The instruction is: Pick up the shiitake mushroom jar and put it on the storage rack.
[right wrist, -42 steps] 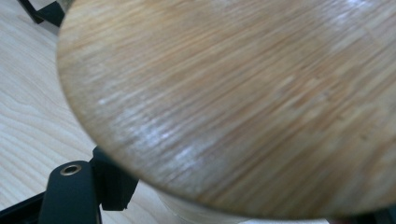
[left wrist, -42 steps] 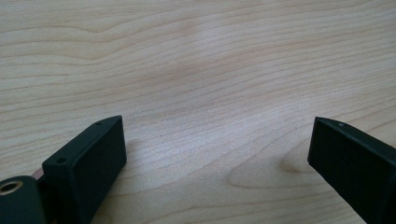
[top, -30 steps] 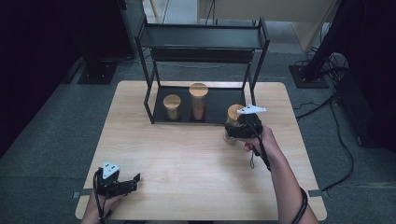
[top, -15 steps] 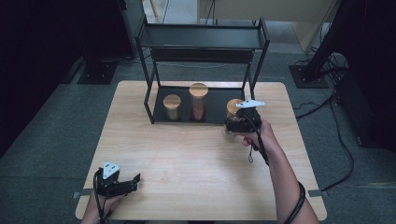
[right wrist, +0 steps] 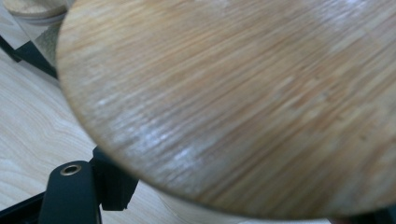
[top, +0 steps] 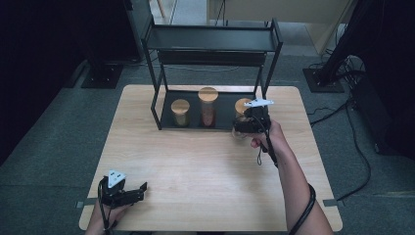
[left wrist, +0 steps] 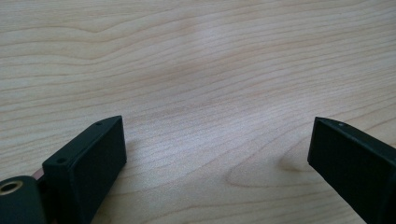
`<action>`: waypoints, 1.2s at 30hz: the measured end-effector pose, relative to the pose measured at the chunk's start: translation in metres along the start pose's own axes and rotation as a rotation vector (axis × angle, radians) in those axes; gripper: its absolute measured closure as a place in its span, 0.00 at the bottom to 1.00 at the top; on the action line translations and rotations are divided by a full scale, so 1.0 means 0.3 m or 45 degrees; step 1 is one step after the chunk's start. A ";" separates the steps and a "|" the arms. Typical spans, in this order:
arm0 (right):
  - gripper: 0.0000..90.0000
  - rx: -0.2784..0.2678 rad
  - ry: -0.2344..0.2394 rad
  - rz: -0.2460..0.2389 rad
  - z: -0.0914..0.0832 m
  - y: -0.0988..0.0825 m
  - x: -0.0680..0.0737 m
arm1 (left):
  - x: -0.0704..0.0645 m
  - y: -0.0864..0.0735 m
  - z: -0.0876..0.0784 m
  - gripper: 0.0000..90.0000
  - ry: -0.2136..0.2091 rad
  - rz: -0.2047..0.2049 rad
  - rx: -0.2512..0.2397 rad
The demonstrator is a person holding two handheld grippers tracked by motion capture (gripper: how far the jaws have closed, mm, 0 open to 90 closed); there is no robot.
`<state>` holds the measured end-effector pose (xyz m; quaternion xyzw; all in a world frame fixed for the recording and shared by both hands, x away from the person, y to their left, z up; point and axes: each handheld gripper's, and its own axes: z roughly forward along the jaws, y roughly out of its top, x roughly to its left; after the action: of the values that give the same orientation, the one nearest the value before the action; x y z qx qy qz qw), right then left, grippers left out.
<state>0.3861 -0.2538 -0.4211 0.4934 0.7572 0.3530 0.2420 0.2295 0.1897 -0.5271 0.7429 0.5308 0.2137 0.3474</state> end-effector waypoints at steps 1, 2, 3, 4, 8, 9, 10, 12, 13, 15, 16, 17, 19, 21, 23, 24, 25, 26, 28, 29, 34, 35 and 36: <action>0.28 0.001 0.000 0.004 0.002 0.003 -0.001 | 0.000 0.000 0.000 0.05 0.001 0.000 0.000; 0.28 0.002 -0.002 0.004 0.004 0.007 -0.001 | 0.000 0.000 0.000 0.05 0.001 0.001 0.000; 0.28 0.003 -0.003 0.003 0.006 0.010 -0.002 | 0.000 0.000 0.000 0.05 0.001 0.001 0.000; 0.28 0.002 -0.005 0.004 0.009 0.012 -0.003 | 0.000 0.000 0.000 0.05 -0.001 0.000 0.000; 0.28 0.010 -0.012 0.013 0.028 0.015 -0.009 | 0.001 0.000 0.000 0.05 -0.003 -0.002 -0.001; 0.28 0.010 -0.013 0.019 0.034 0.014 -0.011 | 0.001 0.000 0.000 0.05 -0.003 -0.002 -0.001; 0.28 0.012 -0.016 0.021 0.040 0.014 -0.013 | 0.001 0.000 0.000 0.05 -0.004 -0.002 -0.001; 0.28 0.019 -0.024 0.025 0.050 0.014 -0.015 | 0.001 0.000 -0.001 0.05 -0.004 -0.004 -0.001; 0.28 0.019 -0.028 0.027 0.055 0.015 -0.017 | 0.002 -0.001 -0.001 0.05 -0.004 -0.004 -0.001; 0.28 0.018 -0.030 0.034 0.065 0.018 -0.021 | 0.002 0.000 -0.001 0.05 -0.004 -0.005 -0.002; 0.28 0.019 -0.031 0.036 0.069 0.020 -0.022 | 0.002 -0.001 -0.001 0.05 -0.005 -0.006 -0.002; 0.28 0.021 -0.032 0.034 0.074 0.022 -0.023 | 0.003 0.000 -0.001 0.05 -0.006 -0.007 -0.002; 0.28 0.023 -0.034 0.036 0.083 0.025 -0.023 | 0.003 -0.001 -0.001 0.05 -0.006 -0.008 -0.003; 0.28 0.025 -0.033 0.037 0.091 0.028 -0.023 | 0.002 -0.001 -0.002 0.05 -0.003 -0.011 -0.004; 0.28 0.028 -0.032 0.036 0.100 0.032 -0.022 | 0.000 -0.003 -0.003 0.05 -0.002 -0.011 -0.005; 0.28 0.028 -0.034 0.037 0.108 0.035 -0.021 | 0.000 -0.003 -0.004 0.05 -0.002 -0.008 -0.004; 0.28 0.029 -0.034 0.039 0.112 0.038 -0.021 | 0.000 -0.003 -0.004 0.05 -0.003 -0.009 -0.003; 0.28 0.027 -0.036 0.041 0.115 0.041 -0.021 | 0.001 -0.003 -0.004 0.05 -0.004 -0.010 -0.002; 0.28 0.025 -0.038 0.048 0.122 0.048 -0.020 | 0.001 -0.003 -0.004 0.05 -0.006 -0.014 -0.004; 0.28 0.024 -0.040 0.052 0.126 0.053 -0.019 | 0.001 -0.003 -0.004 0.05 -0.006 -0.014 -0.004; 0.28 0.019 -0.053 0.054 0.144 0.075 -0.021 | 0.001 -0.003 -0.004 0.05 -0.007 -0.011 -0.004; 0.28 0.017 -0.055 0.055 0.148 0.079 -0.022 | 0.000 -0.004 -0.005 0.05 -0.005 -0.006 -0.004; 0.28 0.017 -0.057 0.056 0.152 0.083 -0.023 | -0.001 -0.004 -0.005 0.05 -0.004 -0.003 -0.007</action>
<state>0.4358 -0.2399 -0.4305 0.5192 0.7431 0.3420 0.2477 0.2276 0.1902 -0.5269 0.7416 0.5306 0.2135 0.3504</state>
